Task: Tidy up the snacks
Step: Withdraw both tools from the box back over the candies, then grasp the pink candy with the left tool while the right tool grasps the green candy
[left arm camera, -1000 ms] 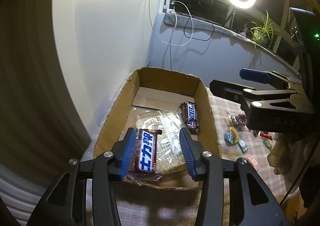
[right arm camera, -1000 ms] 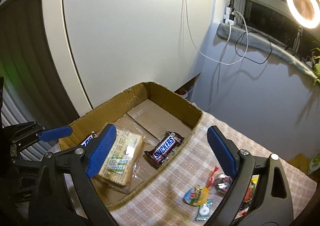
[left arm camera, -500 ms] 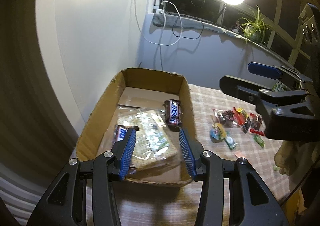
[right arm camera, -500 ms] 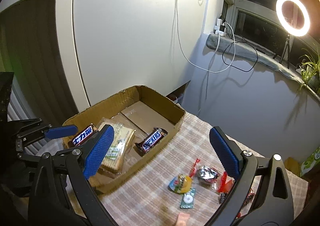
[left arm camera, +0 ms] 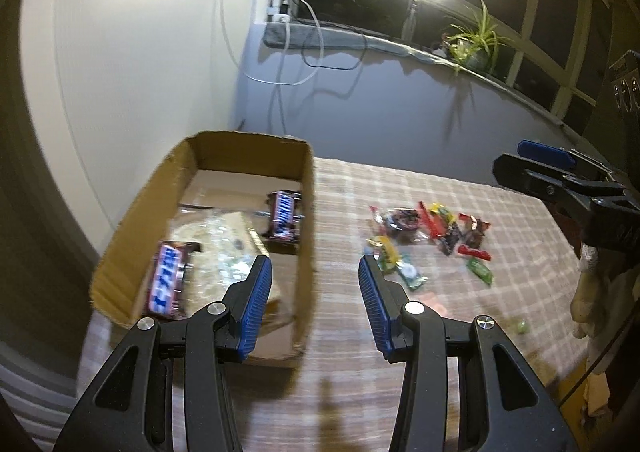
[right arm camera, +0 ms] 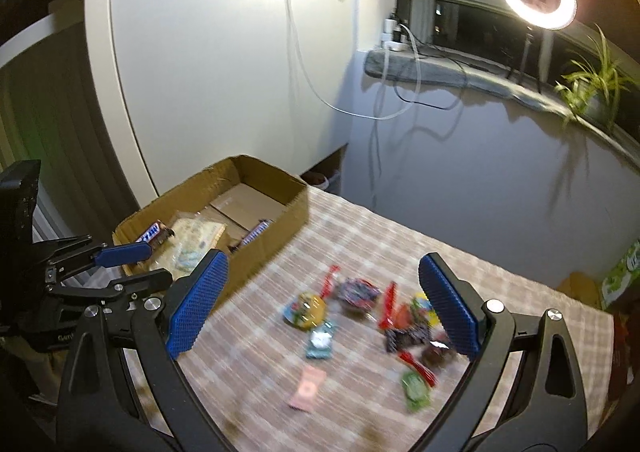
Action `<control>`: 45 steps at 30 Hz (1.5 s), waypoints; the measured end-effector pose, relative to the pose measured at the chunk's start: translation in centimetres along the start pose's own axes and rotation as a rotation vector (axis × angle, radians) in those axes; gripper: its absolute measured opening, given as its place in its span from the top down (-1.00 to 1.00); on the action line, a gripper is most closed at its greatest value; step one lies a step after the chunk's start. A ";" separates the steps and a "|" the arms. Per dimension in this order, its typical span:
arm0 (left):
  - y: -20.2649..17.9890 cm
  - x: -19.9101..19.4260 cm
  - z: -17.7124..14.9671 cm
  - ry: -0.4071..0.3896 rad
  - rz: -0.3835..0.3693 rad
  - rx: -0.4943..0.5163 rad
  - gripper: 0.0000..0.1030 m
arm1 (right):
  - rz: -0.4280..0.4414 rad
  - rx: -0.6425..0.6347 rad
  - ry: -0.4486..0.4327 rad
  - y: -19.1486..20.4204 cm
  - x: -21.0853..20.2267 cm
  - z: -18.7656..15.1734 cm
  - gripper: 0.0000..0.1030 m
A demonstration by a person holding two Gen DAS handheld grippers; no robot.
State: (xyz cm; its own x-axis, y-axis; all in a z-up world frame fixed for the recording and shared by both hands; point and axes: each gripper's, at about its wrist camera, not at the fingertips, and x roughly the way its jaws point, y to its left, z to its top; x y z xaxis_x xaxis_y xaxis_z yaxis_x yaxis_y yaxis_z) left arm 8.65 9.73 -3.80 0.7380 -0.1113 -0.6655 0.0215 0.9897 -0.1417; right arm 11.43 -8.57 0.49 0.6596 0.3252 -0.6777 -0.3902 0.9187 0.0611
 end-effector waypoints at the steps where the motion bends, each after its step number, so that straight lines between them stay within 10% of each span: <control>1: -0.4 0.1 -0.1 0.005 -0.010 0.002 0.15 | -0.002 0.007 0.003 -0.6 -0.3 -0.2 -0.90; 23: -8.1 5.4 -3.2 0.178 -0.201 0.054 0.17 | -0.076 0.280 0.223 -9.3 -4.4 -13.8 -0.88; 34: -10.0 8.8 -4.4 0.264 -0.200 0.084 0.25 | -0.029 0.423 0.323 -9.1 -2.7 -18.6 -0.25; 45: -11.5 9.9 -4.7 0.256 -0.146 0.175 0.41 | -0.089 0.339 0.305 -7.1 -1.3 -18.1 -0.16</control>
State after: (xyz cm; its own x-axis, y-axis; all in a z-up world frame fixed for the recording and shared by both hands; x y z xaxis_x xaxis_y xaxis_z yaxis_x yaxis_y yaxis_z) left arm 12.52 -3.19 -12.16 0.5262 -0.2497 -0.8128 0.2461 0.9597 -0.1356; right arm 1.76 -19.52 -12.33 0.4418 0.2077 -0.8727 -0.0747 0.9780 0.1949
